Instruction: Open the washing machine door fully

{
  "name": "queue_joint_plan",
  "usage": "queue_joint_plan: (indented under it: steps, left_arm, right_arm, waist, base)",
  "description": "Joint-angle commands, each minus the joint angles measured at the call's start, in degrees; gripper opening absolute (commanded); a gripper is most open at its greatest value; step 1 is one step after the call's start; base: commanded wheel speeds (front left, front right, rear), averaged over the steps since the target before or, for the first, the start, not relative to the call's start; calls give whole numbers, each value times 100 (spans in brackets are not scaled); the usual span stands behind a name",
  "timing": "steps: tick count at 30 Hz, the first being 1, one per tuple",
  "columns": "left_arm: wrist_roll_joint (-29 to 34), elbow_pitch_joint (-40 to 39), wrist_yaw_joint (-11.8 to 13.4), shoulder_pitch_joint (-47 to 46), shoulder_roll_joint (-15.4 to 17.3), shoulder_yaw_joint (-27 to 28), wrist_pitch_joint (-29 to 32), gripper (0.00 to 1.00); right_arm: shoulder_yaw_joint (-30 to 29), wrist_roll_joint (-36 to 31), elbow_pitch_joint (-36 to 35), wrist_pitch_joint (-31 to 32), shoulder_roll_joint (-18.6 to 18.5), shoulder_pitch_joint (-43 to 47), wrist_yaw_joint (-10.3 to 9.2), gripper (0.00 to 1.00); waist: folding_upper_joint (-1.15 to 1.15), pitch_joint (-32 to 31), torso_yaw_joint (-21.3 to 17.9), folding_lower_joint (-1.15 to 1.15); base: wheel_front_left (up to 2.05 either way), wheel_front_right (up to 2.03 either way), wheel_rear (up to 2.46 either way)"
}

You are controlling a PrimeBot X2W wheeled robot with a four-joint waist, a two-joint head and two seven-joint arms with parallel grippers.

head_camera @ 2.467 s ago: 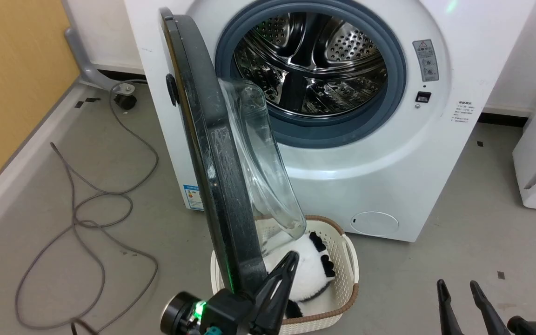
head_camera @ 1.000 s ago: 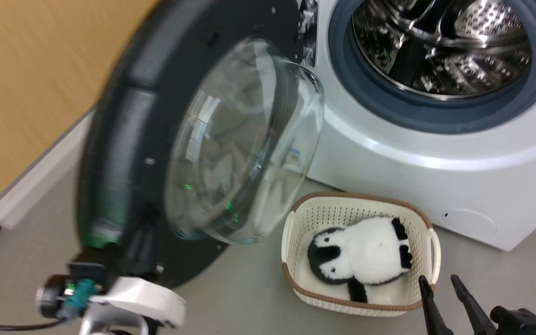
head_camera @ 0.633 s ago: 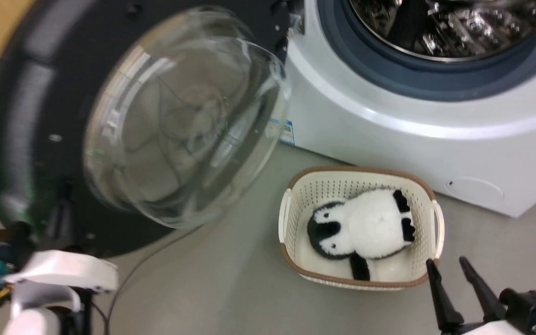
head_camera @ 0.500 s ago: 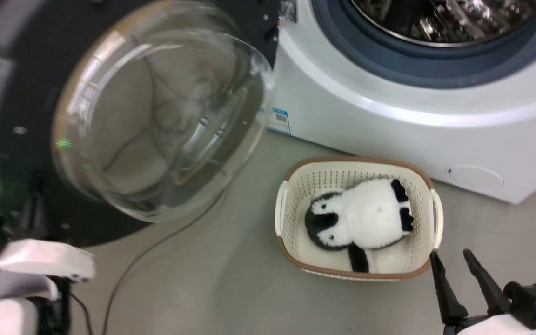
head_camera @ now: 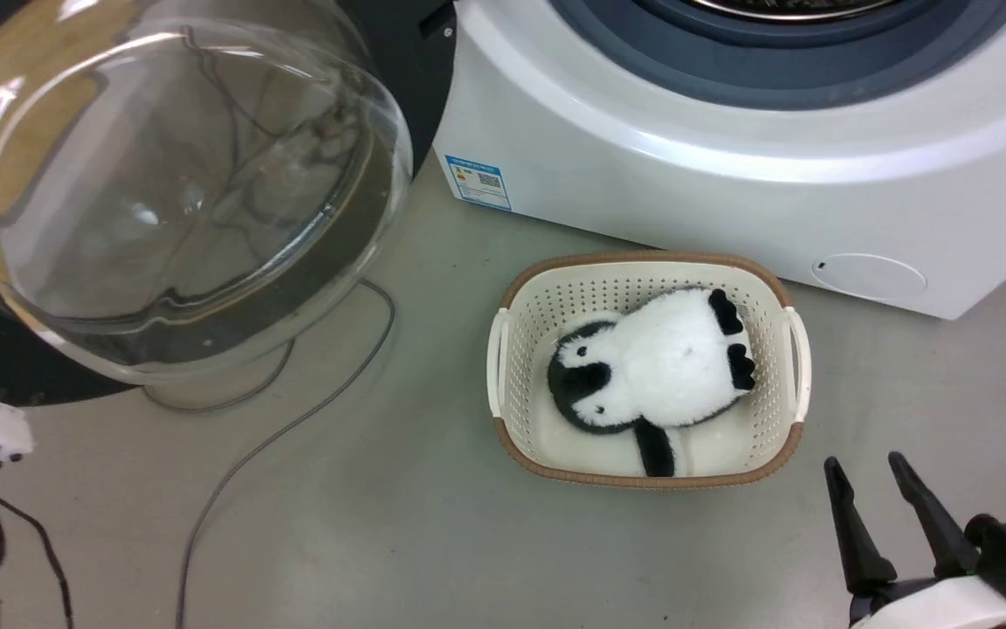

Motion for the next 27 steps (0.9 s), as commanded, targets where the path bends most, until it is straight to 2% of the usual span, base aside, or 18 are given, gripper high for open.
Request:
queue_joint_plan:
  steps: [1, 7, 14, 21, 27]
  left_arm:
    - [-32, 117, -21, -132, 72, 40, -65, 0]
    - [15, 488, -82, -300, 151, -35, -226, 0]
    - [136, 442, -241, -191, 131, -294, -368, 0]
    - [352, -113, -293, 162, 10, -679, -347, 0]
    - [453, -855, -251, 655, -257, -1033, -206, 0]
  right_arm:
    - [-14, 39, -49, -6, -31, -131, 5, 100]
    - [-44, 55, -10, -48, 10, -185, 5, 100]
    - [-80, 140, 144, -188, 108, -171, 5, 100]
    - [-127, 149, 156, -548, 174, -17, 5, 100]
    - [-100, 103, -9, -706, 168, 48, 5, 100]
  waist:
    - [0, 23, -23, 0]
    - [0, -23, -64, 0]
    - [0, -347, -64, 0]
    - [0, -970, -128, 0]
    - [0, -1404, -348, 0]
  base:
    - [0, 0, 0]
    - [0, 0, 0]
    - [0, 0, 0]
    - [0, 0, 0]
    - [0, 0, 0]
